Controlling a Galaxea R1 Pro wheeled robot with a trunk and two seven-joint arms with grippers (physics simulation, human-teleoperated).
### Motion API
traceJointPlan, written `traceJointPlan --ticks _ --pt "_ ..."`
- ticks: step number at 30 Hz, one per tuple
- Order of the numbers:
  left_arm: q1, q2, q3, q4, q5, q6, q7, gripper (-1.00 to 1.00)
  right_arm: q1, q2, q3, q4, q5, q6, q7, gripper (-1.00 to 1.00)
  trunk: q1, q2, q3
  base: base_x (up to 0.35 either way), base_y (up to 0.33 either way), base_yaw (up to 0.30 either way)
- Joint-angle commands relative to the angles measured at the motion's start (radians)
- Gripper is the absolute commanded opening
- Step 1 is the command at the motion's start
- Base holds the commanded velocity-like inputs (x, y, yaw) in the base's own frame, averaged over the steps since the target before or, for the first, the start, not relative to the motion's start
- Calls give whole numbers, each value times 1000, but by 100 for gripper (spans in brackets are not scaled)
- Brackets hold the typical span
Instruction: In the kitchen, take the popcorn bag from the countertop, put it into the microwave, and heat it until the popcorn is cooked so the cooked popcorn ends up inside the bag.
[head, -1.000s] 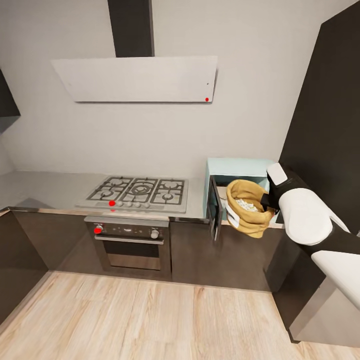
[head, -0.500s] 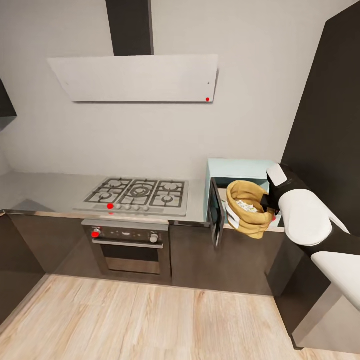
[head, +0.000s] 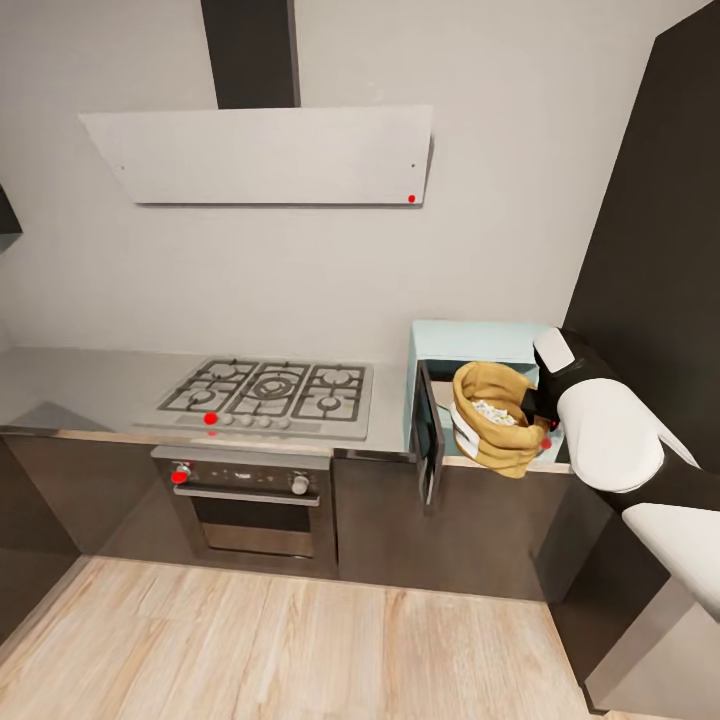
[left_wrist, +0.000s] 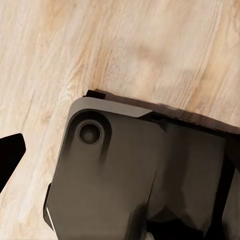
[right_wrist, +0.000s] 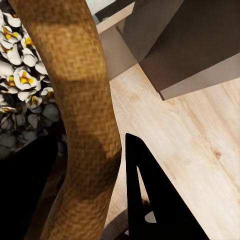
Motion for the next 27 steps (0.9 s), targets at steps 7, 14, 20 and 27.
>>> traceJointPlan --ticks 7,14,20,27 --pt "-2 0 0 1 8 -3 1 100 -1 1 -1 0 -6 3 -6 -100 1 -2 -2 100 0 0" --pt "-1 1 0 1 8 -3 0 100 -1 2 -1 1 -6 3 -6 -100 1 -2 -2 110 0 0" --pt "-1 1 0 0 8 -3 0 100 -1 2 0 1 -6 3 -7 -100 1 -2 -2 2 0 0" --pt "-1 1 -1 1 8 -3 0 100 -1 2 0 1 -6 3 -6 -100 1 -2 -2 162 0 0"
